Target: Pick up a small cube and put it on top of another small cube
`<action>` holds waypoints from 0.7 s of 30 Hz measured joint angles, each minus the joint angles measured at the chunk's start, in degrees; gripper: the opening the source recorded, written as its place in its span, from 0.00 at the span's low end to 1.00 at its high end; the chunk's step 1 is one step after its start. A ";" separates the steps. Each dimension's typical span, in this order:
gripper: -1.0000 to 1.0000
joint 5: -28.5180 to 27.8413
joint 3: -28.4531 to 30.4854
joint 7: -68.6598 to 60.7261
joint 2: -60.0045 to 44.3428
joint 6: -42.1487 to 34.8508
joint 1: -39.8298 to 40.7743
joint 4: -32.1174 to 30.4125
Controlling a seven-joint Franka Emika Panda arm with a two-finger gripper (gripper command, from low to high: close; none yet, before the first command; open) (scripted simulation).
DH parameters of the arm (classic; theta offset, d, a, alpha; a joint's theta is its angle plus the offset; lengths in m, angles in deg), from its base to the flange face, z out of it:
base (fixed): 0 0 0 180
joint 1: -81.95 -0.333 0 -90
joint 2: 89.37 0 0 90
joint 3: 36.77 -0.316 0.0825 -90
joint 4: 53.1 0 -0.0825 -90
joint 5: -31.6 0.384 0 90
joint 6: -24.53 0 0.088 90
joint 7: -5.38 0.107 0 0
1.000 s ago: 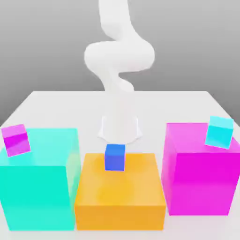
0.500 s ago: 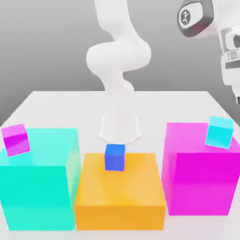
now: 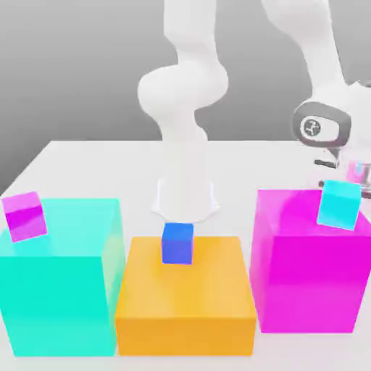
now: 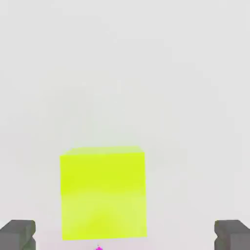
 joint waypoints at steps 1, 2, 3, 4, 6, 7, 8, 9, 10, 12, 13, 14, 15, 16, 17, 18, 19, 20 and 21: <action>0.50 -0.71 0.57 0.46 -2.04 1.63 -0.45 0.30; 0.50 -1.24 1.24 0.84 -4.10 3.31 -1.00 0.63; 0.50 -1.70 1.88 1.19 -6.17 5.00 -1.54 0.98; 0.00 -1.95 2.30 1.40 -7.53 6.12 -1.91 1.22; 0.00 -1.95 2.30 1.40 -7.53 6.09 -1.91 1.22; 0.00 -1.95 2.30 1.40 -7.53 6.04 -1.91 1.22; 0.00 -1.96 2.30 1.41 -7.53 5.98 -1.92 1.22; 0.00 -1.96 2.30 1.41 -7.52 5.92 -1.92 1.22; 0.00 -2.11 2.50 1.53 -8.21 6.53 -2.08 1.34; 0.00 -1.64 1.97 1.13 -6.14 4.85 -1.66 0.96; 0.00 -1.14 1.52 0.74 -4.41 3.43 -1.33 0.65; 0.00 -0.54 1.09 0.31 -2.50 1.88 -1.04 0.31; 0.00 0.23 0.75 -0.28 -0.51 0.25 -0.87 -0.05; 0.00 1.03 0.45 -0.86 1.53 -1.42 -0.75 -0.41; 0.00 1.75 0.19 -1.29 3.32 -2.93 -0.73 -0.62; 0.00 2.13 0.01 -0.98 3.68 -3.68 -0.83 0.33; 0.00 2.41 0.21 -0.56 3.73 -4.50 -0.64 1.86; 0.00 2.64 0.58 -0.07 3.61 -5.35 -0.33 3.65; 0.00 2.84 1.03 0.45 3.42 -6.20 0.06 5.59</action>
